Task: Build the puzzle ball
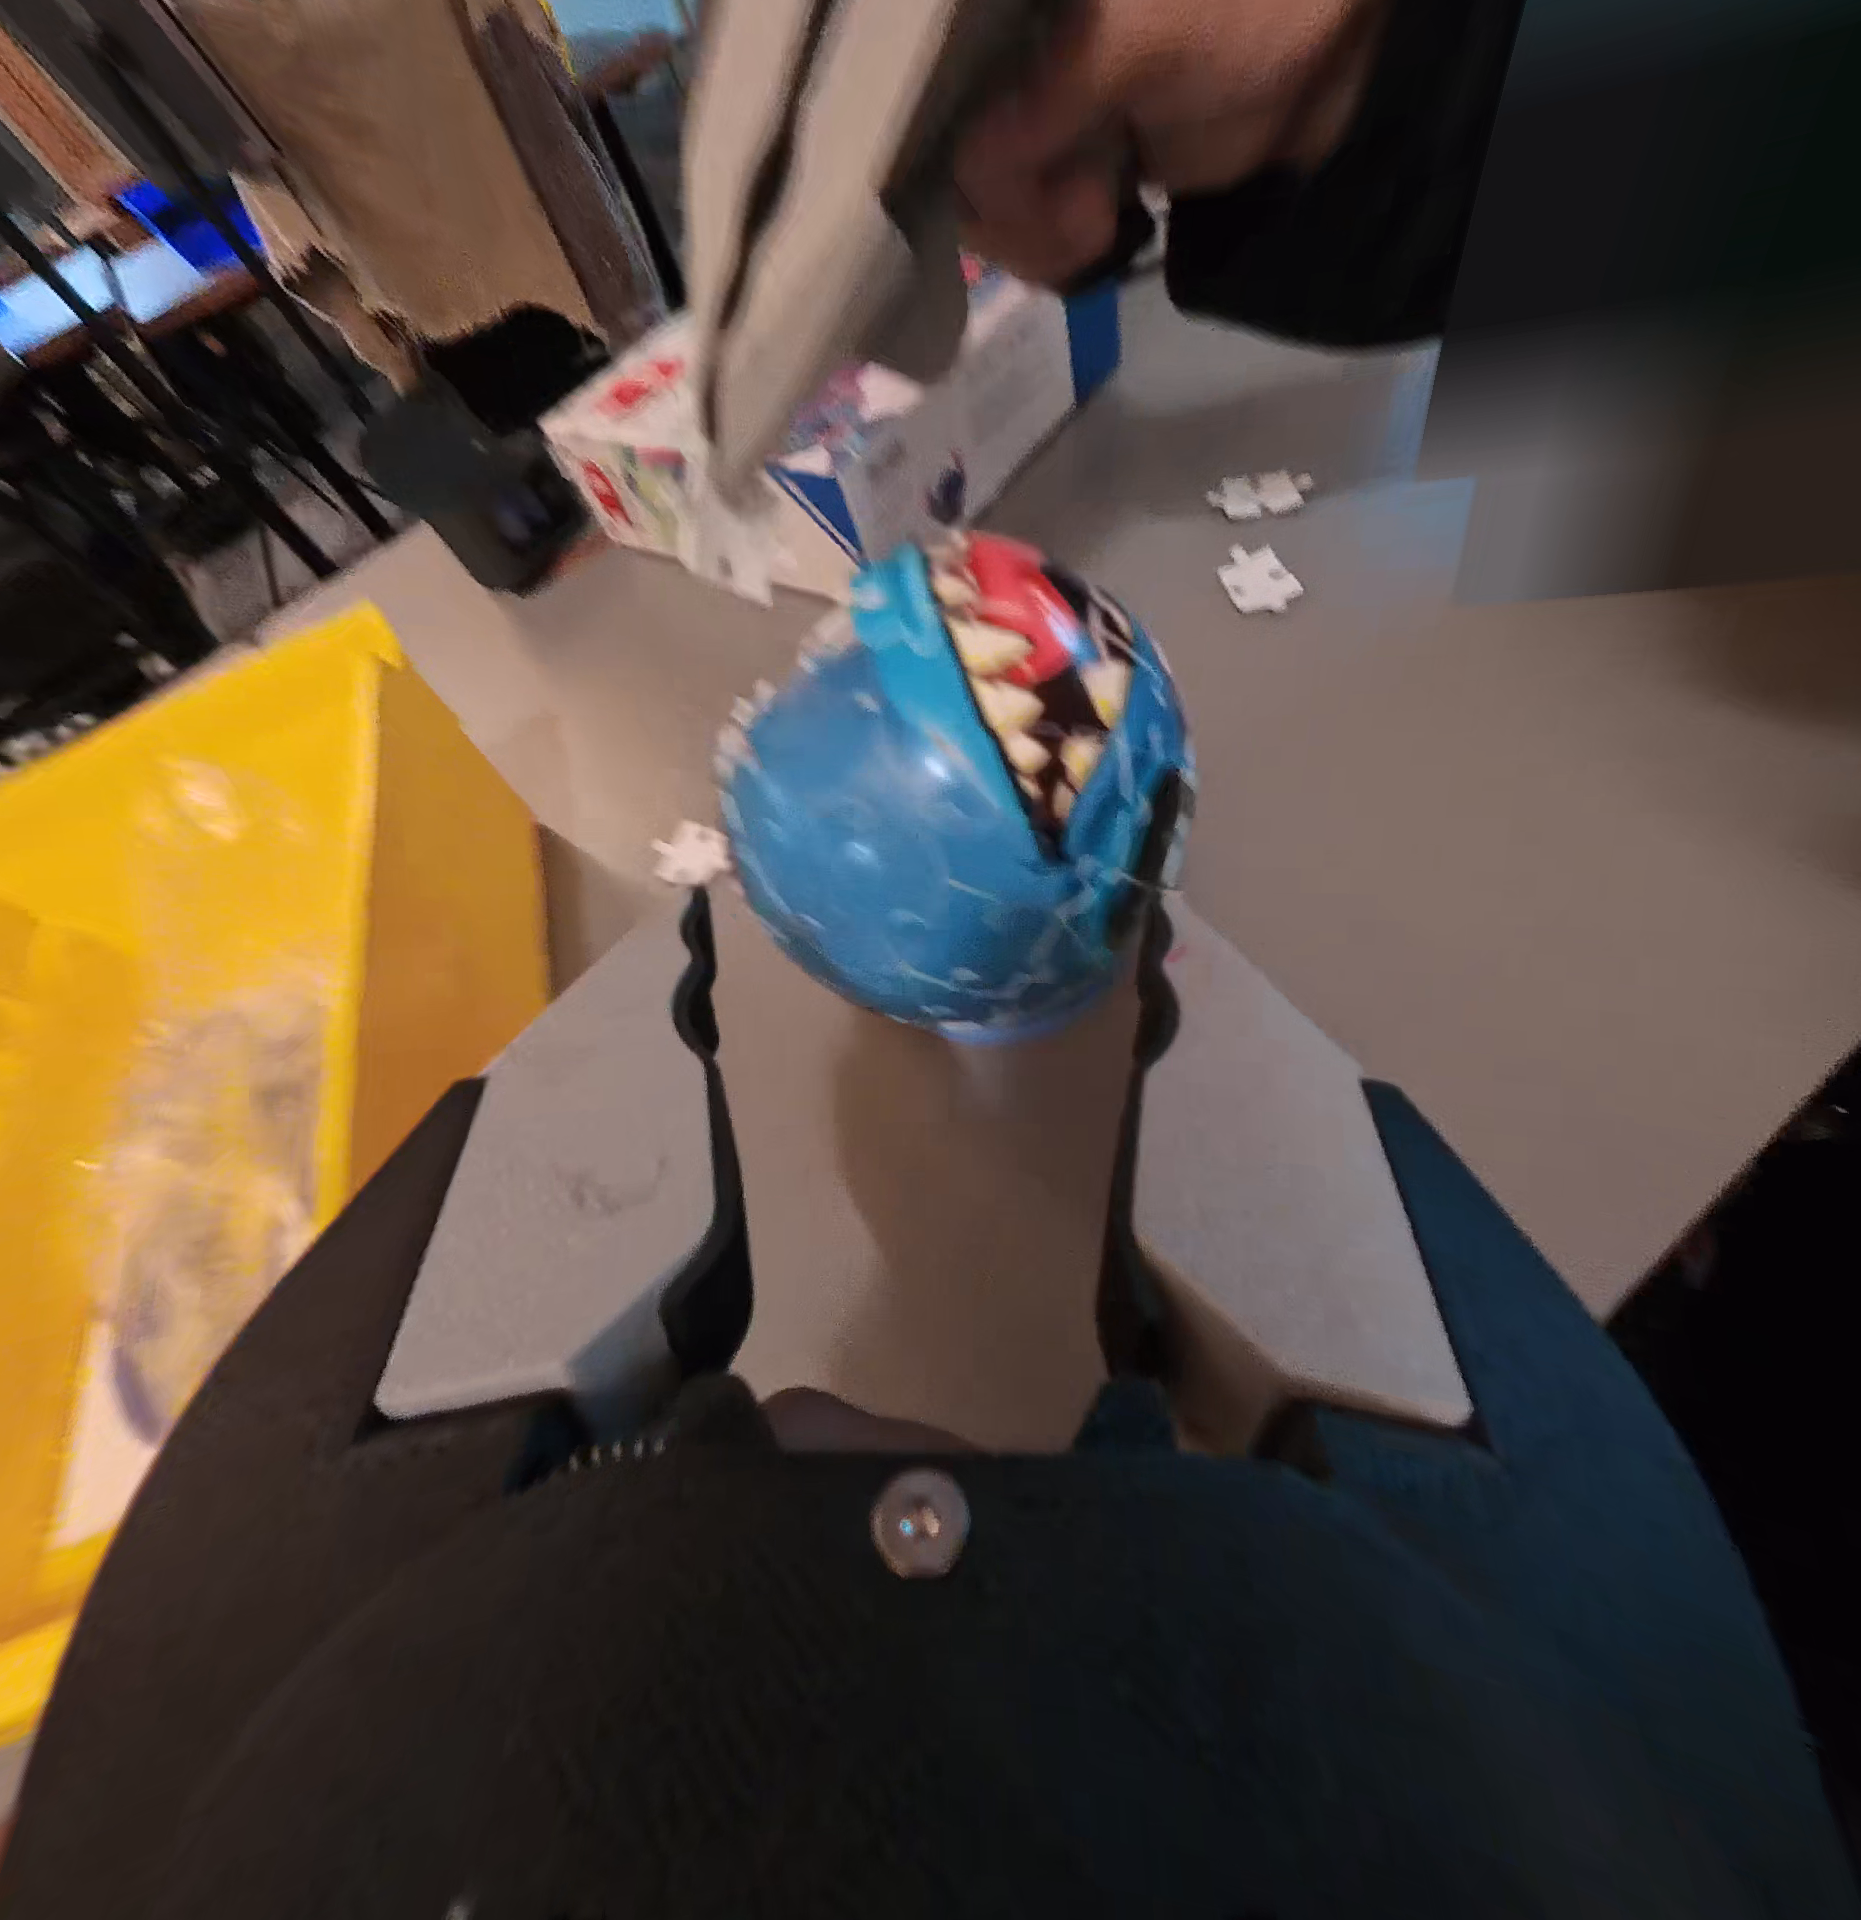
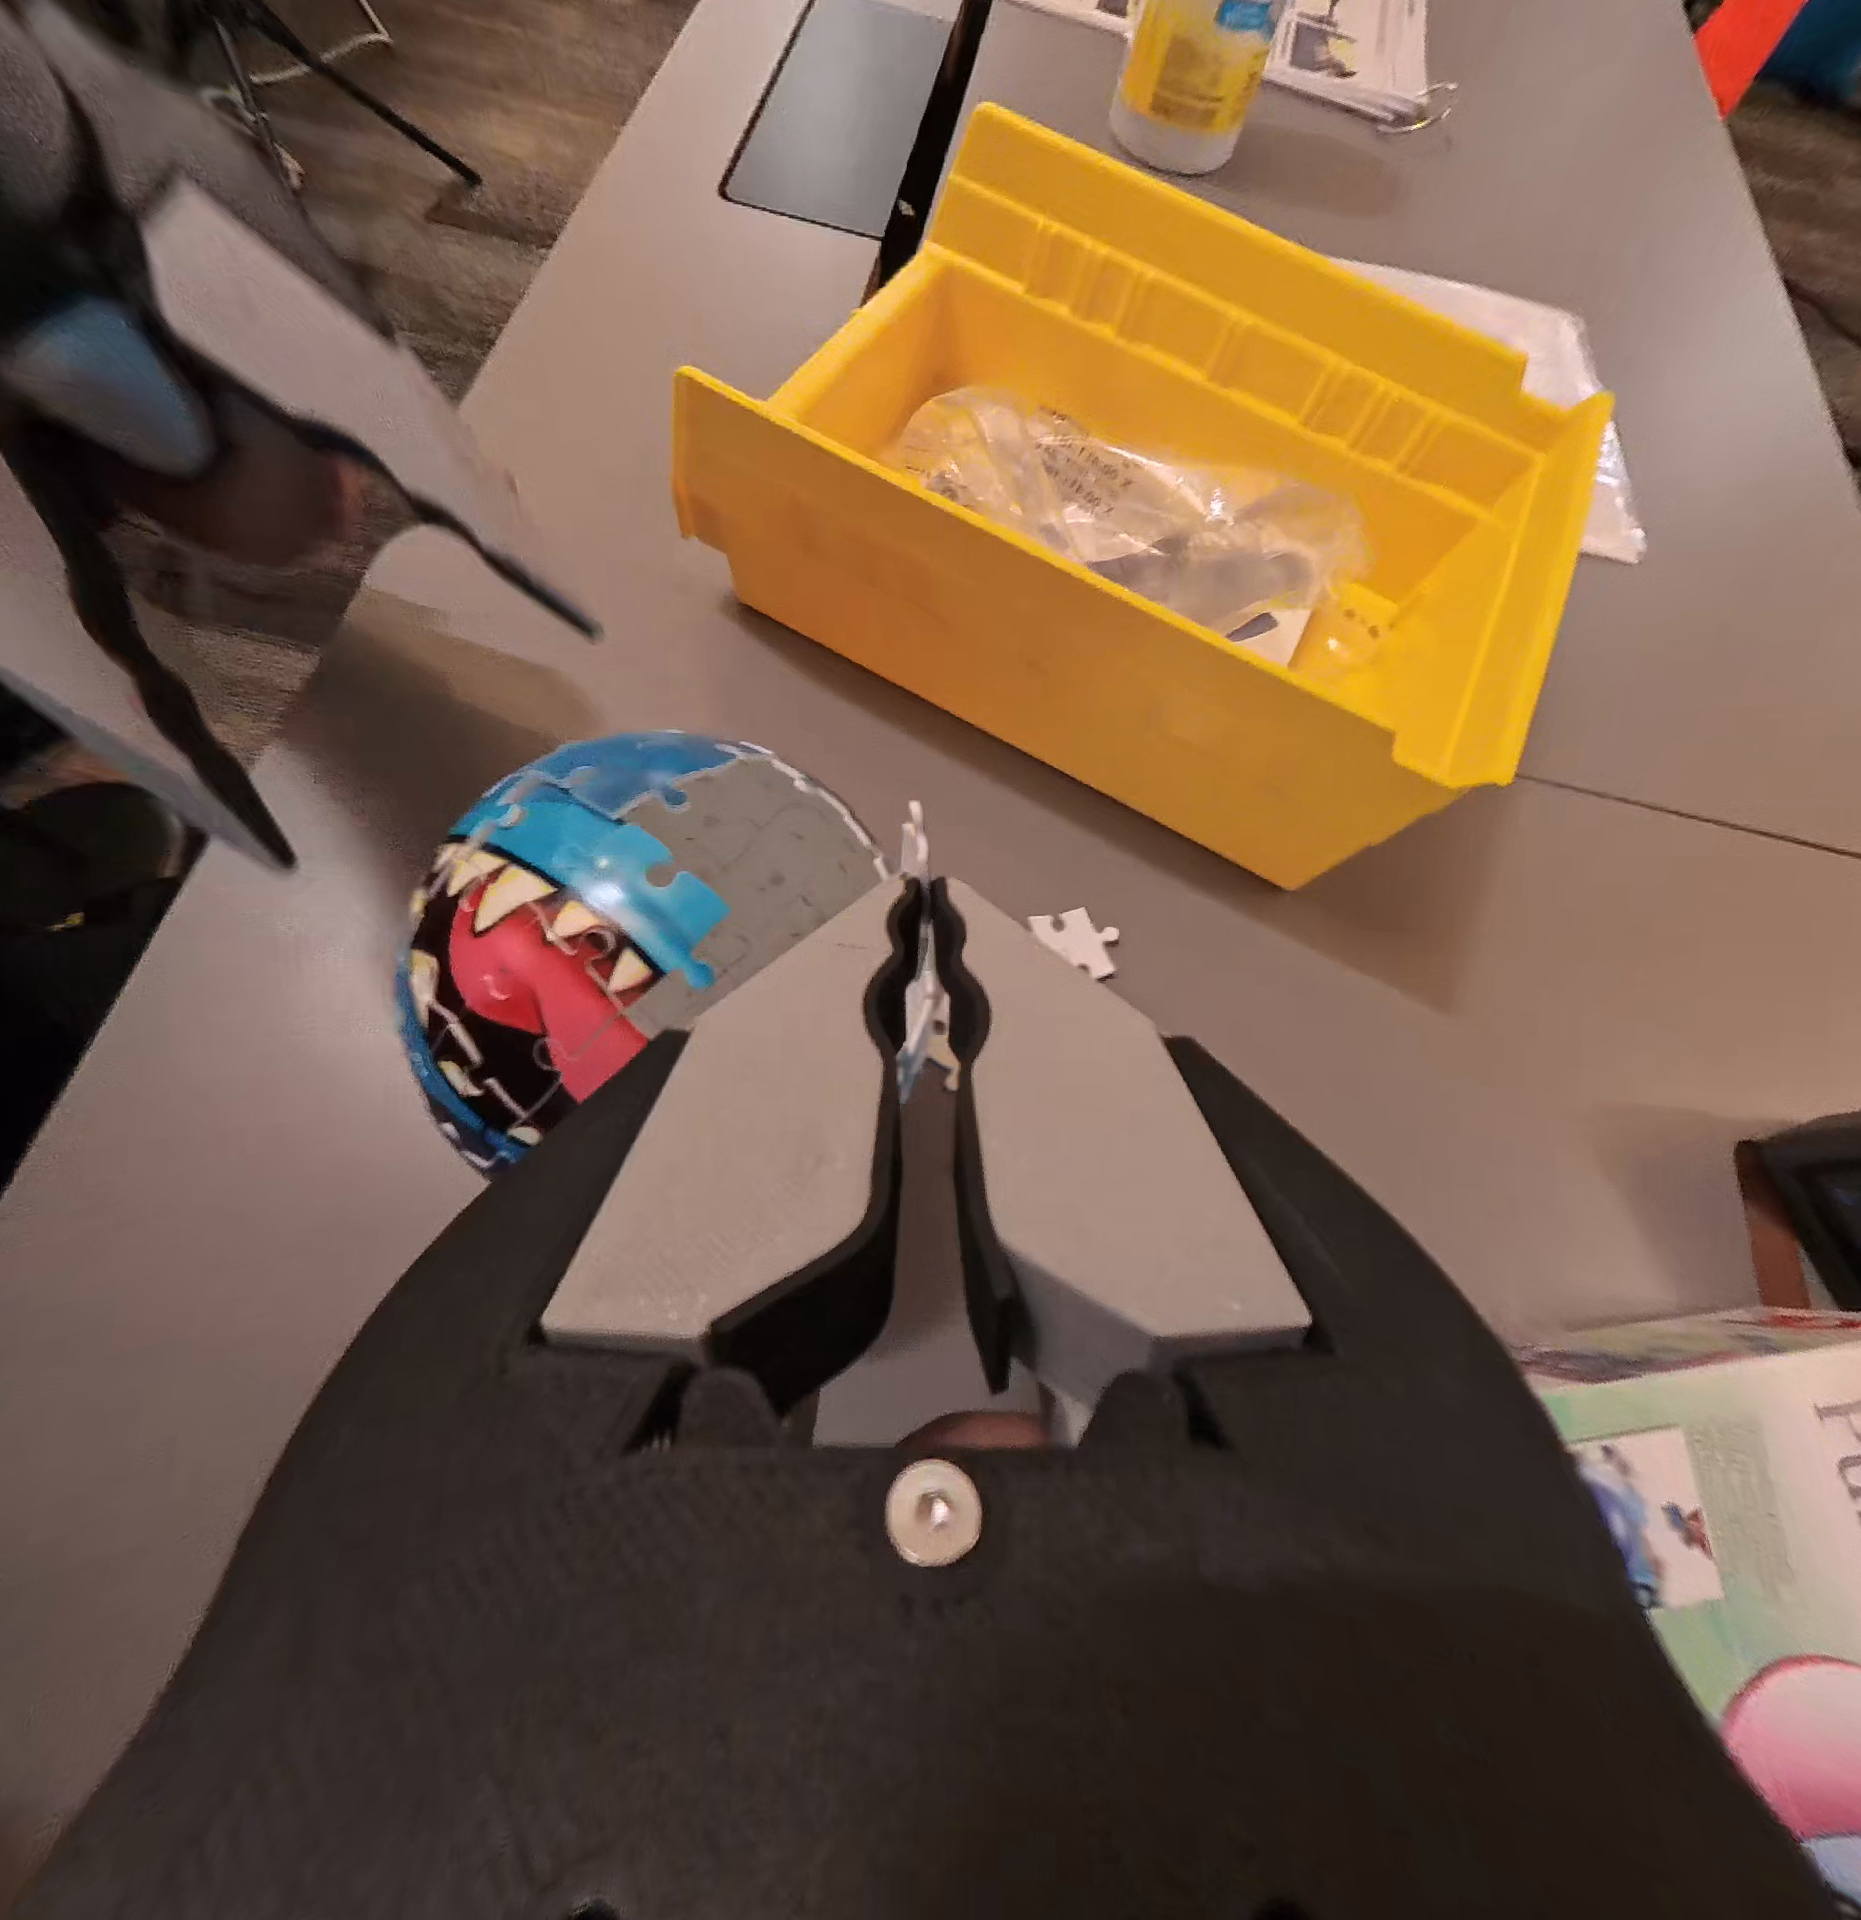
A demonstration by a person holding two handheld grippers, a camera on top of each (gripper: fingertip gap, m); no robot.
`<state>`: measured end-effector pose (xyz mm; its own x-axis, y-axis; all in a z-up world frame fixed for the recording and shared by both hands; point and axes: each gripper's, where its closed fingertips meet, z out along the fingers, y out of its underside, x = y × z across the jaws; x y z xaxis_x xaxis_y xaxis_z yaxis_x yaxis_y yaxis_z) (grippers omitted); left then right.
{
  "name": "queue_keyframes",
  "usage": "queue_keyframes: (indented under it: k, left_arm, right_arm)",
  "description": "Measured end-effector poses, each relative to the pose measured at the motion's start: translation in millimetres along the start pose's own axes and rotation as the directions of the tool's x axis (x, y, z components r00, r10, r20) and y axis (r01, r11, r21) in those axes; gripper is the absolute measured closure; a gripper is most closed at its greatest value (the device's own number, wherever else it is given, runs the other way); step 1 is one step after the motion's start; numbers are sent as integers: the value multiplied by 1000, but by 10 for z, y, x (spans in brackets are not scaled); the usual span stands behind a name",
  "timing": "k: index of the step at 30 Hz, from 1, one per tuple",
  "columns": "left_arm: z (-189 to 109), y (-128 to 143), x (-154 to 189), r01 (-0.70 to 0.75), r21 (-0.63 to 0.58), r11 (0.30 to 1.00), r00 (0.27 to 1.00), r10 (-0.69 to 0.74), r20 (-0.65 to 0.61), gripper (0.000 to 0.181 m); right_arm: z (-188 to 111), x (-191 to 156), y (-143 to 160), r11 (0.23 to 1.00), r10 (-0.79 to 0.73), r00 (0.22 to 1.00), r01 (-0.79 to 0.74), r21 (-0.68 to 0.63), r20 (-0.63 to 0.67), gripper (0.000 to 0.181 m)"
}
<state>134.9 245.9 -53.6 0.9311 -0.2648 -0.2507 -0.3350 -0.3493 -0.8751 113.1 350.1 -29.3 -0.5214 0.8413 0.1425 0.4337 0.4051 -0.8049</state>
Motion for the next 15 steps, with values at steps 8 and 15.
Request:
queue_keyframes:
  k: [8, 15]
  left_arm:
    - [336, -470, -770, -10, -82, 997, 999, 13, 39, 140]
    - [751, -355, -686, -118, -231, 966, 986, 88, -139, 152]
  right_arm:
    - [152, -14, 166, 1000, 9, 1000, -8, -28, 30, 181]
    - [192, -67, 197, 995, -81, 997, 81, -56, 9, 181]
